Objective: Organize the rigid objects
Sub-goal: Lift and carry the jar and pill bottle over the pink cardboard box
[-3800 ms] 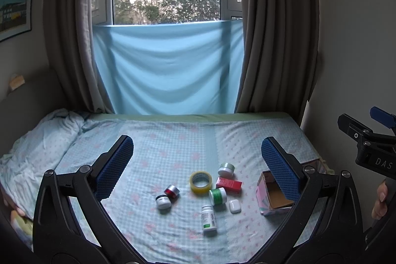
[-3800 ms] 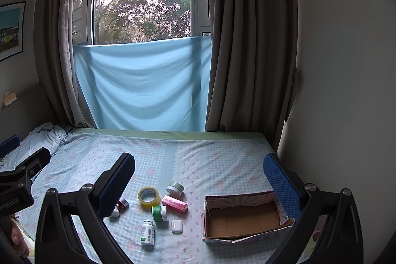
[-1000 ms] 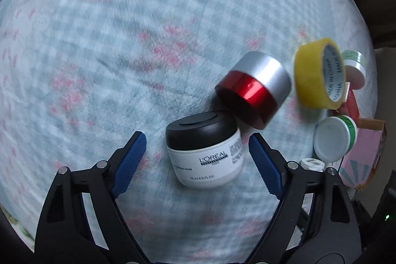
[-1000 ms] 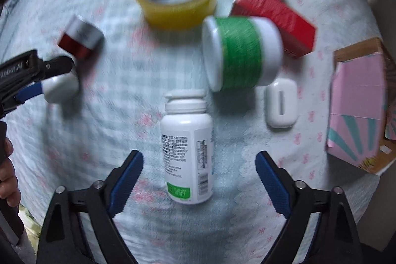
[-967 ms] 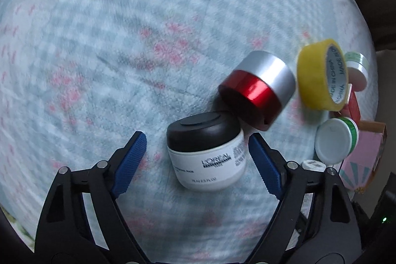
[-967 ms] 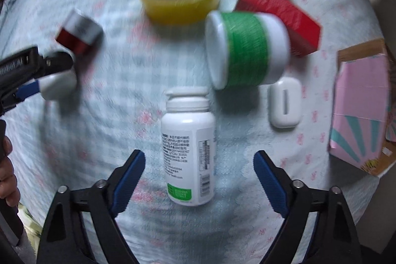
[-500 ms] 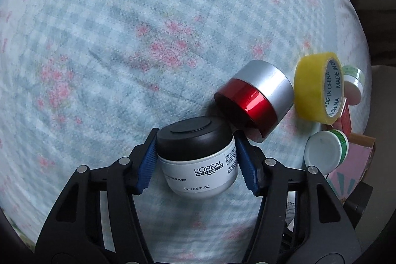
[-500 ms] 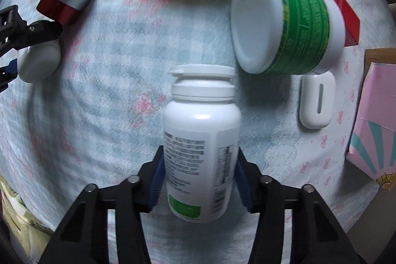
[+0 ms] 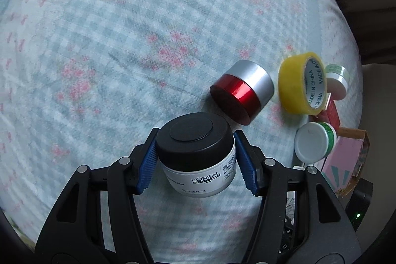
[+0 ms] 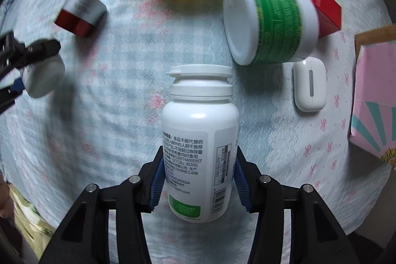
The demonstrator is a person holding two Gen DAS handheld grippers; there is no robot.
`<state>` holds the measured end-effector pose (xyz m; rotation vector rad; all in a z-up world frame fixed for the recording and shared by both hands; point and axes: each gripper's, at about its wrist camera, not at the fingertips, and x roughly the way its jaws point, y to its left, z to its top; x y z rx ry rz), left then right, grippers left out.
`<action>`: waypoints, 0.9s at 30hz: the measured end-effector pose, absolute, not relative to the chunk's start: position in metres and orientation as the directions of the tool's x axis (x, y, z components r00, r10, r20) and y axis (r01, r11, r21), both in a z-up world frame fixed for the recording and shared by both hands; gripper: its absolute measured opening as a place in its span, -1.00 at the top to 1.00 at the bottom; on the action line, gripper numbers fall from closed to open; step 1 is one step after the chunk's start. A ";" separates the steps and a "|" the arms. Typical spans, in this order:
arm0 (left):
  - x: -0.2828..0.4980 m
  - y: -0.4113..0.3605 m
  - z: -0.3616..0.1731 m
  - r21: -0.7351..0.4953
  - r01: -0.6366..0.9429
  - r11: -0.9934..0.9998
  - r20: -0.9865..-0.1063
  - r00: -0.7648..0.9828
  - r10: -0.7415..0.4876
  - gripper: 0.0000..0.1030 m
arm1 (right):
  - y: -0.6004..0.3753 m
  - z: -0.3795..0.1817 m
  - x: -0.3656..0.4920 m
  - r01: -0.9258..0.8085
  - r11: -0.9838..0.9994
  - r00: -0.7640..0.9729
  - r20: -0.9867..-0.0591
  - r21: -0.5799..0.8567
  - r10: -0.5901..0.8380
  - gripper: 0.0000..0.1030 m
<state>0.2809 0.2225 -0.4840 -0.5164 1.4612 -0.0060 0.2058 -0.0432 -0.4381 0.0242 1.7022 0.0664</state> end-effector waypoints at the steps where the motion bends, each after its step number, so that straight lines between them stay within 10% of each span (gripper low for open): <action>1: 0.279 0.225 -0.478 -0.343 -0.302 0.889 -0.939 0.139 -0.315 -0.07 | -0.047 -0.432 0.204 -0.010 0.998 -0.124 -0.990 0.066 0.064 0.11; 27: 0.227 0.124 -0.233 -0.330 -0.002 0.944 -0.862 0.409 -0.300 -0.07 | -0.158 -0.205 0.196 0.048 0.965 0.241 -0.941 0.257 0.238 0.11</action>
